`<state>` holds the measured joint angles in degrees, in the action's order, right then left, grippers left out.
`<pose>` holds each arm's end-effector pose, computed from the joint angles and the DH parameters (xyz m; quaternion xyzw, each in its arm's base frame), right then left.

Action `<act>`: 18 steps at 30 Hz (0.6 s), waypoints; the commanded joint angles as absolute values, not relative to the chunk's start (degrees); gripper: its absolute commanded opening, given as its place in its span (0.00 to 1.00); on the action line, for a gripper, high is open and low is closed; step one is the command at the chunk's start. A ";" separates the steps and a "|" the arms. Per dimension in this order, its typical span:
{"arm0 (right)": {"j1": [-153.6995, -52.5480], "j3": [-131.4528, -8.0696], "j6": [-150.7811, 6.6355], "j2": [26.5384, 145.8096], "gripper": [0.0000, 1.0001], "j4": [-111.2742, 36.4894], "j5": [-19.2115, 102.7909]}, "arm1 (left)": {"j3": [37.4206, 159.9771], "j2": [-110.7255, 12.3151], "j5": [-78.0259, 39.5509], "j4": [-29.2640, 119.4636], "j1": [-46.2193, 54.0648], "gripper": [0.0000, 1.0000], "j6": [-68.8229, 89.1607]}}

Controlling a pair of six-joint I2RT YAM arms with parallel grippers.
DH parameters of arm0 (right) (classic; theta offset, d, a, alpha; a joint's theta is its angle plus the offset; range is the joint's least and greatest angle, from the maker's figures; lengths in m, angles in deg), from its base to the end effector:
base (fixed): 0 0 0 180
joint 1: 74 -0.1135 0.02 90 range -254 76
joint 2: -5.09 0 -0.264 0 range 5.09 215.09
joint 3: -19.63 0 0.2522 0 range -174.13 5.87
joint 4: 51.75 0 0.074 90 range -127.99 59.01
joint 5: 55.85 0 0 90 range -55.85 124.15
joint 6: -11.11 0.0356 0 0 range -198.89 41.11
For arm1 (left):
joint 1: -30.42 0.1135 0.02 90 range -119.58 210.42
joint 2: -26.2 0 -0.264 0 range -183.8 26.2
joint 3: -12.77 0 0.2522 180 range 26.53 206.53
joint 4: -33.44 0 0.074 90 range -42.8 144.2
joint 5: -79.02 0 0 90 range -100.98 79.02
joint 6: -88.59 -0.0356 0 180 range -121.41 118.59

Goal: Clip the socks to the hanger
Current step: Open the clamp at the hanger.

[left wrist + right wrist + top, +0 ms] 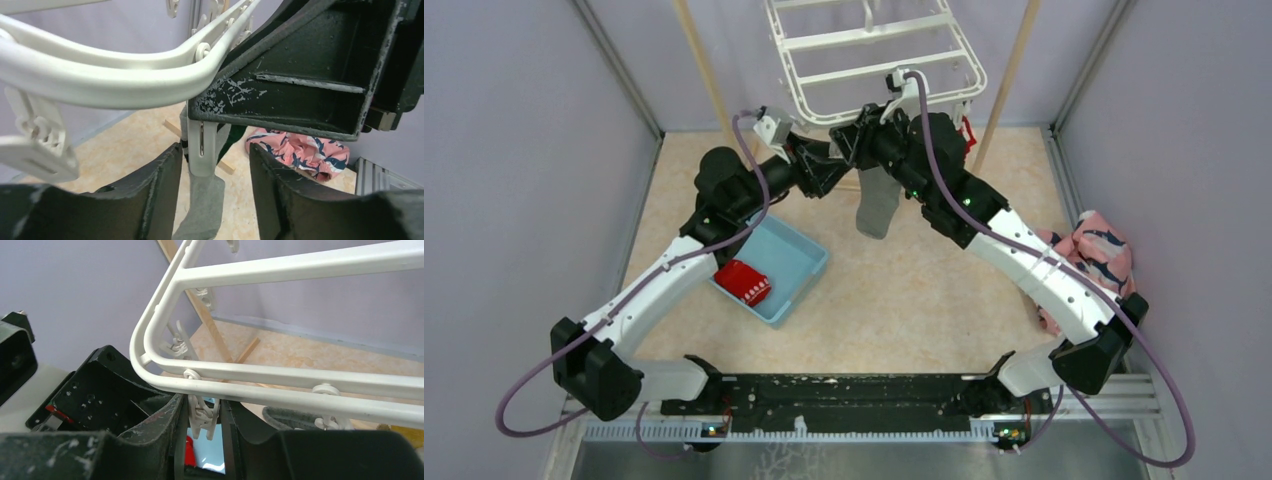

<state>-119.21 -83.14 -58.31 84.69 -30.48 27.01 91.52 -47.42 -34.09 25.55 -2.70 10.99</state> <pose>0.2240 0.2193 0.4760 -0.1043 0.6875 0.3532 0.6258 0.2442 -0.1760 0.4134 0.2639 0.5716 -0.4116 0.6589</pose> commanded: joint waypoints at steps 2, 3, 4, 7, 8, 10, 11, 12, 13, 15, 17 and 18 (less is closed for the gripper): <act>-119.08 -84.51 -59.20 83.32 0.00 -33.94 23.79 | 91.48 -43.71 -32.50 28.93 -2.98 0.64 8.26; -119.08 -84.36 -59.19 83.24 0.00 -33.94 23.78 | 91.41 -43.23 -31.68 29.43 -2.99 0.66 7.66; -119.08 -84.24 -59.18 83.10 0.00 -33.98 23.84 | 91.35 -42.81 -30.89 29.90 -2.98 0.66 6.93; -119.09 -83.83 -59.04 82.84 0.00 -34.09 24.32 | 90.48 -41.79 -28.27 30.58 -2.98 0.65 4.28; -119.07 -83.72 -58.83 82.69 0.00 -34.18 24.57 | 90.16 -41.47 -27.56 30.63 -2.98 0.64 3.19; -119.10 -83.54 -58.41 82.34 0.00 -34.31 25.25 | 89.55 -41.12 -25.98 30.85 -2.93 0.61 0.56; -119.09 -83.44 -58.25 82.12 0.00 -34.38 25.53 | 89.37 -41.09 -25.35 31.04 -2.75 0.60 -0.57; -119.08 -83.47 -58.09 82.02 0.00 -34.31 25.72 | 89.60 -41.12 -24.43 31.81 -2.64 0.60 -2.16; -119.08 -83.51 -58.06 81.80 0.00 -34.30 25.98 | 90.35 -41.39 -23.20 33.18 -2.55 0.60 -3.88; -119.07 -83.51 -58.02 81.32 0.00 -34.23 26.36 | 91.67 -41.85 -21.31 35.65 -2.47 0.62 -6.38; -119.14 -83.39 -58.08 80.96 0.00 -34.14 26.35 | 92.04 -41.67 -21.76 36.01 -2.32 0.64 -7.56; -119.09 -83.34 -58.19 80.88 0.00 -34.10 26.34 | 91.97 -41.51 -23.37 35.55 -2.21 0.65 -7.55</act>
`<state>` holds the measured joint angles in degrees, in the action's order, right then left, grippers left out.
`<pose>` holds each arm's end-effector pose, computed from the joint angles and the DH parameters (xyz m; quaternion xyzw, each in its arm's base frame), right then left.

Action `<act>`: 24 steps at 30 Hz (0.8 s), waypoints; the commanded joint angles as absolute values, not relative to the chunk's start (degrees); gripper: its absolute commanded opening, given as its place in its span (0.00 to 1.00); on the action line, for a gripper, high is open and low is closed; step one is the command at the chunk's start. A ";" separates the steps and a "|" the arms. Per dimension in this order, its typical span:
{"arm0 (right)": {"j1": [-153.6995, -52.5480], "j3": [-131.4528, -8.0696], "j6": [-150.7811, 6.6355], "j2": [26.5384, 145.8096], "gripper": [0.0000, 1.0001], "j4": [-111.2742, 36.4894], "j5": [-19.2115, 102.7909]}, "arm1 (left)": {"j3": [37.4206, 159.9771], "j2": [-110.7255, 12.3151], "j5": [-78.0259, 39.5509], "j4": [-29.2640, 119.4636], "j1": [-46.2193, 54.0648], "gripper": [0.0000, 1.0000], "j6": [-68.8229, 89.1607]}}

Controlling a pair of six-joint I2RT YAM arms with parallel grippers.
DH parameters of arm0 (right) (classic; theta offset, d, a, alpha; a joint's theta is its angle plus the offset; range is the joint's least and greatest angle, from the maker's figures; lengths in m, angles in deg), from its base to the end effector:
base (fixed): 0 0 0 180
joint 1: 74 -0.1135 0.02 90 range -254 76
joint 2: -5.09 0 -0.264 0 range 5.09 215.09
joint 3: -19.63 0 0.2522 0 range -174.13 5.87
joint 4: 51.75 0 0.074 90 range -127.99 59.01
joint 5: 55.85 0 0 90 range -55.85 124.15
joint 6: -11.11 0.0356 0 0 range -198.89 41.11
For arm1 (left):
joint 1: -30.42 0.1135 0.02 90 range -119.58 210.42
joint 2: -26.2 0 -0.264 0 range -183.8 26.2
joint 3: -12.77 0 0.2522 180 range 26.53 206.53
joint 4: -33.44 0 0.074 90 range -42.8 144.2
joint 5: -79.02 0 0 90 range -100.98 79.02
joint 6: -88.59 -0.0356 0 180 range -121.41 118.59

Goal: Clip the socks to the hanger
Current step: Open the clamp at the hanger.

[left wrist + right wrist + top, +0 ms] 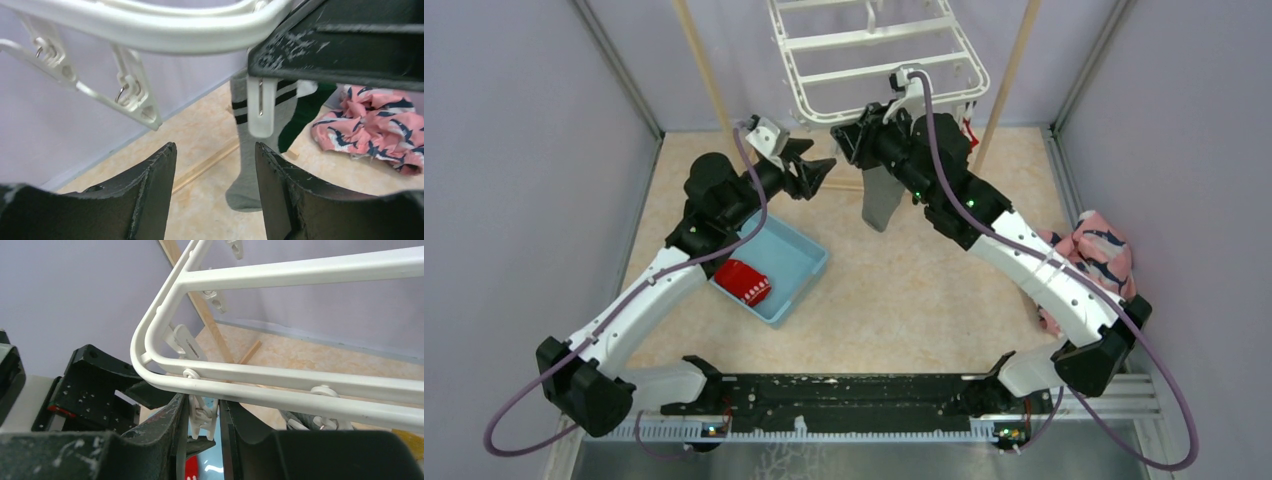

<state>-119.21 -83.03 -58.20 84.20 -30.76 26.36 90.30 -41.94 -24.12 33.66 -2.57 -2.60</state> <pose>0.2222 0.2169 0.4784 -0.0984 0.6842 0.3528 0.6306 0.2286 -0.1580 0.4170 0.2725 0.5900 -0.2786 0.7071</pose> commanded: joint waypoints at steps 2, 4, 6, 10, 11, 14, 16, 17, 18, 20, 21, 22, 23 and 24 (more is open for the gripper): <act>-119.14 -83.10 -58.21 80.81 0.00 -34.16 26.52 | 91.86 -41.38 -28.67 33.88 -2.12 0.65 -6.49; -119.09 -82.67 -58.01 80.81 0.00 -34.45 26.79 | 91.81 -41.70 -32.17 31.44 -2.15 0.64 -4.72; -119.09 -82.27 -57.77 80.85 0.00 -34.75 26.93 | 92.24 -42.53 -34.95 29.57 -2.13 0.62 -3.05; -119.08 -81.89 -57.72 80.78 0.00 -34.81 26.99 | 93.64 -43.94 -39.96 26.64 -2.14 0.59 0.17; -119.08 -81.89 -57.78 80.72 0.00 -34.76 26.93 | 94.07 -44.33 -41.09 26.14 -2.10 0.58 0.90; -119.08 -81.84 -57.92 80.73 0.00 -34.75 26.77 | 95.26 -45.26 -42.61 25.16 -2.16 0.54 2.87; -119.10 -81.63 -57.97 80.59 0.00 -34.86 26.89 | 95.87 -45.94 -42.74 24.94 -2.11 0.51 3.26; -119.08 -81.52 -57.90 80.55 0.00 -35.02 26.92 | 96.15 -46.28 -42.90 24.84 -2.10 0.47 3.49; -119.09 -81.43 -57.87 80.59 0.00 -35.13 27.08 | 96.25 -46.57 -42.85 24.87 -2.16 0.44 3.82; -119.11 -81.40 -57.77 80.58 0.00 -35.22 27.19 | 96.10 -47.00 -42.97 24.48 -2.16 0.35 4.61; -119.13 -81.40 -57.76 80.52 0.00 -35.16 27.28 | 95.93 -47.15 -42.96 24.32 -2.17 0.27 4.95; -119.09 -81.40 -57.79 80.48 0.00 -35.13 27.23 | 95.57 -47.21 -42.88 24.00 -2.15 0.17 5.20; -119.09 -81.40 -57.74 80.49 0.00 -35.15 27.21 | 95.27 -47.16 -42.85 23.73 -2.12 0.08 5.51; -119.08 -81.47 -57.76 80.46 0.00 -35.16 27.28 | 95.01 -47.04 -42.61 23.46 -2.18 0.01 5.60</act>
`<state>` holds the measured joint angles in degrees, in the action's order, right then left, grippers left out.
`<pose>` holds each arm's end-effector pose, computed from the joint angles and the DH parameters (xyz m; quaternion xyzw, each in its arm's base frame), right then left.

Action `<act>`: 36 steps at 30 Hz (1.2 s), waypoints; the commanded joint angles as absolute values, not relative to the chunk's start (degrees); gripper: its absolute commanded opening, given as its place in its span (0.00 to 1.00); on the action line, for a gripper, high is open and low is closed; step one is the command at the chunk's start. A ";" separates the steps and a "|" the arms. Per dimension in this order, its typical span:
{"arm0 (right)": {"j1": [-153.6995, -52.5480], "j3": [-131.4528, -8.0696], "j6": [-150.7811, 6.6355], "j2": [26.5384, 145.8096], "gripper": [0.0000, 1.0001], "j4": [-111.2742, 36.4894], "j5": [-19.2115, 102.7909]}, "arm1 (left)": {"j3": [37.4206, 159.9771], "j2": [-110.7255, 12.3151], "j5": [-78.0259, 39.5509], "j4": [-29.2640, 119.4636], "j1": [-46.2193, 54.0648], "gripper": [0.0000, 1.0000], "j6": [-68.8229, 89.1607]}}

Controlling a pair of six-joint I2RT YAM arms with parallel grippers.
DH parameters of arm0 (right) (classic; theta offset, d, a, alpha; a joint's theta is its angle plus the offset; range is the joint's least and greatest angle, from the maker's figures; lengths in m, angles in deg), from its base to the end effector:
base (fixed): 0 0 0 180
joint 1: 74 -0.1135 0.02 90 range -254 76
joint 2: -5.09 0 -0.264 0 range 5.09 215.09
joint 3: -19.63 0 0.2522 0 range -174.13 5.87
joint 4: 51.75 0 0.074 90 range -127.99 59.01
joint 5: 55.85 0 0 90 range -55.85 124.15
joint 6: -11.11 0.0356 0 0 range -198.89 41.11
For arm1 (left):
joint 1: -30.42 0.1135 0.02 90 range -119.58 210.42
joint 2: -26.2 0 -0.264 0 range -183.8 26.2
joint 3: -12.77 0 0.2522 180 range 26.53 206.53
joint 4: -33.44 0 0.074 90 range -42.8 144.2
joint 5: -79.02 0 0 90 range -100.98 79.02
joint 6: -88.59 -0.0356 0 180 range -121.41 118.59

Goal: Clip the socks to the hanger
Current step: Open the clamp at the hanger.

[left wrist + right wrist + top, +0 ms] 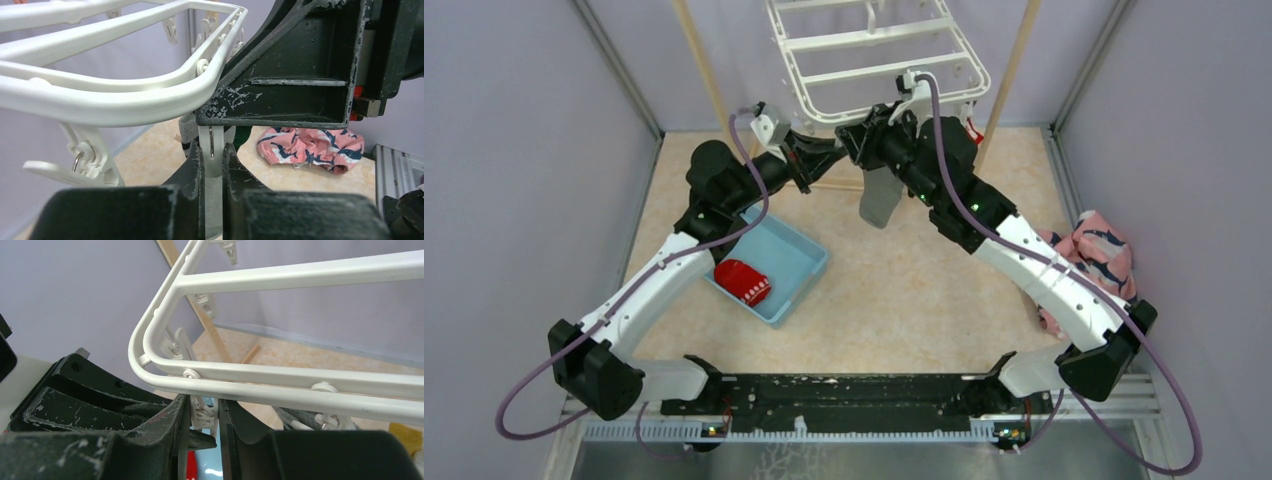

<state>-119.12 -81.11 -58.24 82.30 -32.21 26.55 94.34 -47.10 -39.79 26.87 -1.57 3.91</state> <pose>0.2163 0.2105 0.4792 -0.0969 0.6754 0.3582 0.6373 0.2415 -0.1710 0.4296 0.3281 0.5293 -0.3893 0.6787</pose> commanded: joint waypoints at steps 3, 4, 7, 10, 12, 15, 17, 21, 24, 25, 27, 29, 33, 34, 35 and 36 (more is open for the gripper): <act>-119.08 -81.40 -57.72 80.57 0.00 -35.12 27.29 | 94.41 -46.76 -42.04 22.87 -2.11 0.00 6.00; -119.08 -81.34 -57.71 80.59 0.00 -35.23 27.24 | 94.38 -46.79 -42.01 22.86 -2.14 0.00 6.10; -119.08 -81.32 -57.47 80.81 0.00 -35.46 27.50 | 94.04 -46.95 -42.02 22.58 -2.17 0.00 6.61; -119.08 -81.23 -57.31 80.88 0.00 -35.52 27.60 | 93.19 -46.96 -41.66 21.32 -2.10 0.00 7.58; -119.08 -81.23 -57.40 81.04 0.00 -35.36 27.60 | 93.15 -47.09 -41.32 21.34 -2.15 0.00 7.64; -119.04 -81.36 -57.35 80.90 0.15 -35.32 27.09 | 93.30 -47.36 -40.42 21.67 -2.11 0.00 7.49; -119.13 -81.56 -57.43 80.93 0.27 -35.15 26.67 | 93.21 -47.47 -40.15 21.73 -2.21 0.00 7.43; -119.08 -81.91 -57.44 81.41 0.35 -34.79 26.04 | 92.89 -47.73 -39.92 21.72 -2.23 0.00 7.25; -119.08 -82.04 -56.92 81.64 0.42 -34.97 25.84 | 92.83 -48.21 -39.06 21.92 -2.19 0.00 6.92; -119.13 -82.14 -57.03 81.68 0.44 -35.07 26.02 | 92.88 -48.28 -38.82 22.04 -2.27 0.00 6.68; -119.41 -82.65 -57.29 81.82 0.45 -34.61 25.20 | 92.80 -48.40 -38.22 22.45 -2.38 0.00 6.15; -119.59 -83.03 -57.65 81.90 0.47 -34.35 24.22 | 92.74 -48.46 -37.84 22.65 -2.45 0.00 5.74; -119.74 -83.94 -57.60 82.58 0.48 -33.59 23.17 | 92.30 -48.57 -37.13 22.77 -2.70 0.00 5.28; -119.76 -83.91 -57.28 82.65 0.48 -33.66 22.90 | 92.17 -48.55 -36.98 22.77 -2.71 0.00 5.07; -119.81 -83.92 -57.12 82.65 0.48 -33.68 22.74 | 92.09 -48.48 -36.80 22.77 -2.78 0.00 4.96; -119.74 -83.95 -56.86 82.76 0.48 -33.68 22.34 | 91.98 -48.43 -36.73 22.77 -2.82 0.00 4.77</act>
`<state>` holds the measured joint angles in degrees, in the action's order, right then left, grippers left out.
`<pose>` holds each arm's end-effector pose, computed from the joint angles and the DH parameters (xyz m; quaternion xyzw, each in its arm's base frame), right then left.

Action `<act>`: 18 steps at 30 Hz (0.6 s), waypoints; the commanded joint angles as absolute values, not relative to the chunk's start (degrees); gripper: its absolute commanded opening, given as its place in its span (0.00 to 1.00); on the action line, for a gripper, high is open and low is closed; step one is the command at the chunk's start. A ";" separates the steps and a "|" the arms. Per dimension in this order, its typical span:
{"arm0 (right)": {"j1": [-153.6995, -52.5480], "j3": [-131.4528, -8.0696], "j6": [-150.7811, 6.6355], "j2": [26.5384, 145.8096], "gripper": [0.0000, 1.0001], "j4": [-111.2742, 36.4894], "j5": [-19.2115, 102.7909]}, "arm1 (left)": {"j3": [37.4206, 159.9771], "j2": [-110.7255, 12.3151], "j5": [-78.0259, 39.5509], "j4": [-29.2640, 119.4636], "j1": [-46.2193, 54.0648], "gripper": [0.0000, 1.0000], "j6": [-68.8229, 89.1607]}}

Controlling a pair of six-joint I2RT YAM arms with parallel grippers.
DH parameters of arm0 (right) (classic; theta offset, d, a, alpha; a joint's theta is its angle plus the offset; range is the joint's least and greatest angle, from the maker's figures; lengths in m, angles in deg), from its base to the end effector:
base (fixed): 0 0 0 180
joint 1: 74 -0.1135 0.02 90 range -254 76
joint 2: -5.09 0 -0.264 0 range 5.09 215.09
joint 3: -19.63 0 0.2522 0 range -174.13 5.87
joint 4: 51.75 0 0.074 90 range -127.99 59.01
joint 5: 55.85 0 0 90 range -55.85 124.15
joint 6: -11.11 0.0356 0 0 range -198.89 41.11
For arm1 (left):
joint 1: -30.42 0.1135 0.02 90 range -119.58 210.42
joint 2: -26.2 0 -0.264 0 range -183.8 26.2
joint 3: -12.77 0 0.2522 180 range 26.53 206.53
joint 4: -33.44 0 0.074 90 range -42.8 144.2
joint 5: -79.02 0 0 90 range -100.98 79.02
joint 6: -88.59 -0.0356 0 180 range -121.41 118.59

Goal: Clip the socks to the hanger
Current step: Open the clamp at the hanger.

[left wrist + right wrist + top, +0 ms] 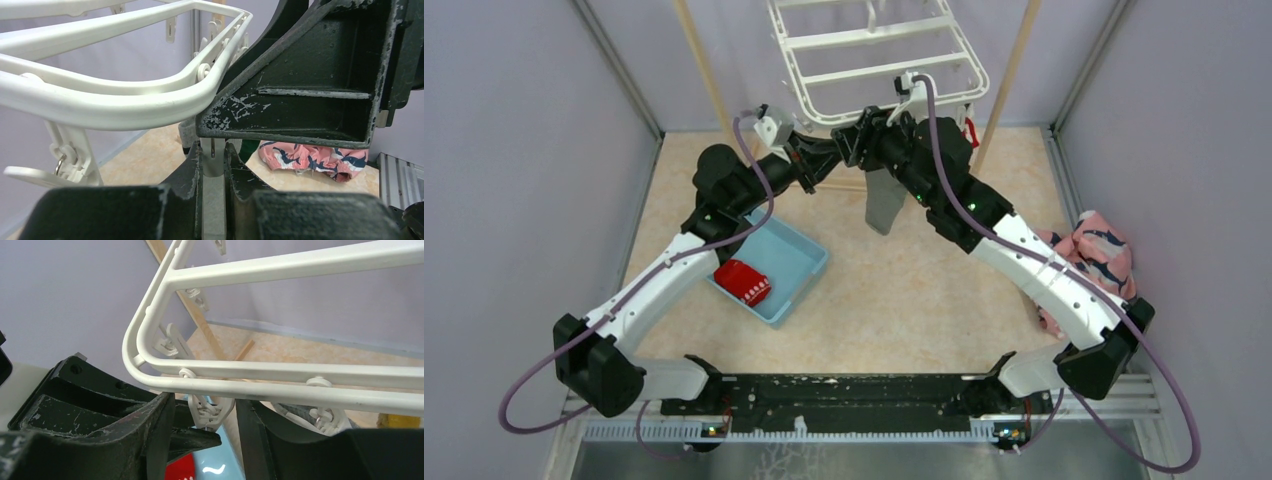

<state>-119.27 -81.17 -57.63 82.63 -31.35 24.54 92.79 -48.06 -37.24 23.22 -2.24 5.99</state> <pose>0.2180 0.2116 0.4763 -0.0835 0.6844 0.3477 0.6354 0.2450 -0.1758 0.4221 0.3052 0.5324 -0.3948 0.6838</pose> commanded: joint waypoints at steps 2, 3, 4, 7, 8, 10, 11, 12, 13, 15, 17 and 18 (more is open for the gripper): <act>-119.78 -83.95 -56.54 82.94 0.46 -33.68 21.44 | 92.01 -48.34 -36.63 23.06 -2.92 0.00 4.37; -119.74 -83.95 -56.33 83.04 0.43 -33.64 21.07 | 91.94 -48.20 -36.55 23.18 -2.89 0.00 4.22; -119.73 -83.93 -56.14 83.19 0.39 -33.72 20.86 | 91.88 -48.08 -36.50 23.33 -2.95 0.00 4.02; -119.72 -84.04 -55.37 83.37 0.21 -33.70 20.70 | 91.42 -47.70 -36.40 23.46 -3.06 0.00 3.75; -119.78 -83.96 -55.15 83.32 0.16 -33.69 20.62 | 91.28 -47.67 -36.31 23.55 -3.06 0.00 3.57; -119.76 -83.95 -54.78 83.45 0.07 -33.73 20.24 | 91.03 -47.51 -36.07 23.73 -3.06 0.00 3.45; -119.73 -83.95 -54.73 83.44 0.01 -33.64 20.05 | 90.93 -47.42 -36.08 23.74 -3.06 0.00 3.44; -119.77 -83.95 -54.78 83.42 0.00 -33.48 19.85 | 90.85 -47.35 -36.03 23.74 -3.09 0.00 3.43; -119.79 -83.95 -54.78 83.36 0.00 -33.30 19.61 | 90.74 -47.22 -35.89 23.74 -3.14 0.00 3.42; -119.75 -83.87 -54.87 83.24 0.00 -33.17 19.32 | 90.65 -47.04 -35.61 23.73 -3.16 0.00 3.42; -119.78 -83.76 -54.86 83.23 0.00 -33.22 19.30 | 90.60 -47.02 -35.28 23.74 -3.15 0.00 3.47; -119.73 -83.70 -54.89 83.14 0.00 -33.23 19.42 | 90.48 -46.90 -35.06 23.74 -3.15 0.00 3.43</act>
